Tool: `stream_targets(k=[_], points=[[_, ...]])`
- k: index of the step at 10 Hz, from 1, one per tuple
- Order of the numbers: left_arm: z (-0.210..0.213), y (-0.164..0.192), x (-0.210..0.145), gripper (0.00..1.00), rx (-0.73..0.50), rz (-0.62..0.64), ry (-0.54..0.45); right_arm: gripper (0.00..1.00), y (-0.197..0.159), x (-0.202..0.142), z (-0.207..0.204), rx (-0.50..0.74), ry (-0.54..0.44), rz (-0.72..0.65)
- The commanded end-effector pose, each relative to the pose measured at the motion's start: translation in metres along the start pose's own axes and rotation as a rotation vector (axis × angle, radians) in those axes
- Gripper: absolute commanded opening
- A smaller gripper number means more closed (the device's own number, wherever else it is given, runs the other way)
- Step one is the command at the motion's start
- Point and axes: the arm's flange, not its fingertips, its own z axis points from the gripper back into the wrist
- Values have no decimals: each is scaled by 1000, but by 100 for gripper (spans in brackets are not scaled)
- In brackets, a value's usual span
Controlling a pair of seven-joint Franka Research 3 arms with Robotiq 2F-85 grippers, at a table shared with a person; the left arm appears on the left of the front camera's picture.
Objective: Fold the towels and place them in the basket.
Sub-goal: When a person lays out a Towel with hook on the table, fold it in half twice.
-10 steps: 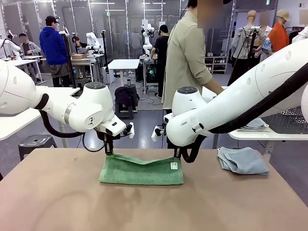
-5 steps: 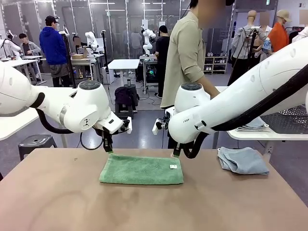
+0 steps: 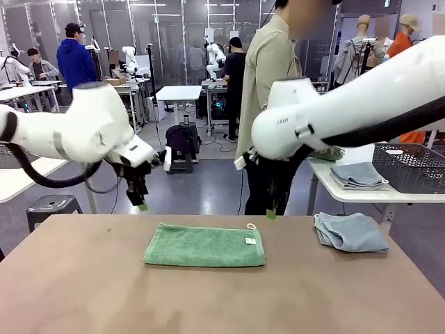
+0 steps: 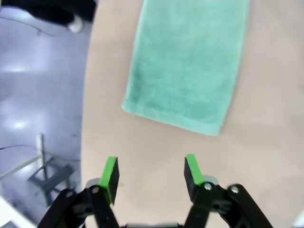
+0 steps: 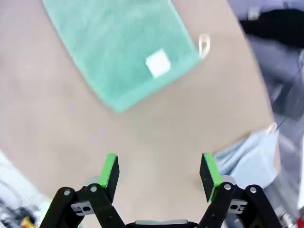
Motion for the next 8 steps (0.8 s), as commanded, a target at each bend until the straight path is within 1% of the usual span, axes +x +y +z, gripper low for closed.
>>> stream_targets(k=[1, 2, 3, 4, 5, 6, 7, 8], points=[[37, -5, -32, 70, -63, 14, -55, 85, 9, -8, 27, 86, 28, -252], [48, -9, -45, 70, -67, 17, -103, 85, 17, -18, 39, 115, 42, -351], [53, -11, -59, 70, -80, 20, -156, 85, 22, -28, 43, 84, 23, -464], [58, -14, -77, 70, -100, 29, -220, 85, 25, -37, 44, 81, 15, -565], [61, -16, -96, 70, -103, 49, -287, 85, 31, -45, 41, 122, -2, -622], [62, -20, -117, 70, -111, 63, -349, 85, 39, -50, 40, 152, -52, -636], [60, -22, -131, 70, -115, 70, -398, 85, 21, -35, 52, 112, 41, -537], [57, -23, -142, 70, -128, 76, -440, 85, 21, -35, 52, 112, 41, -537]])
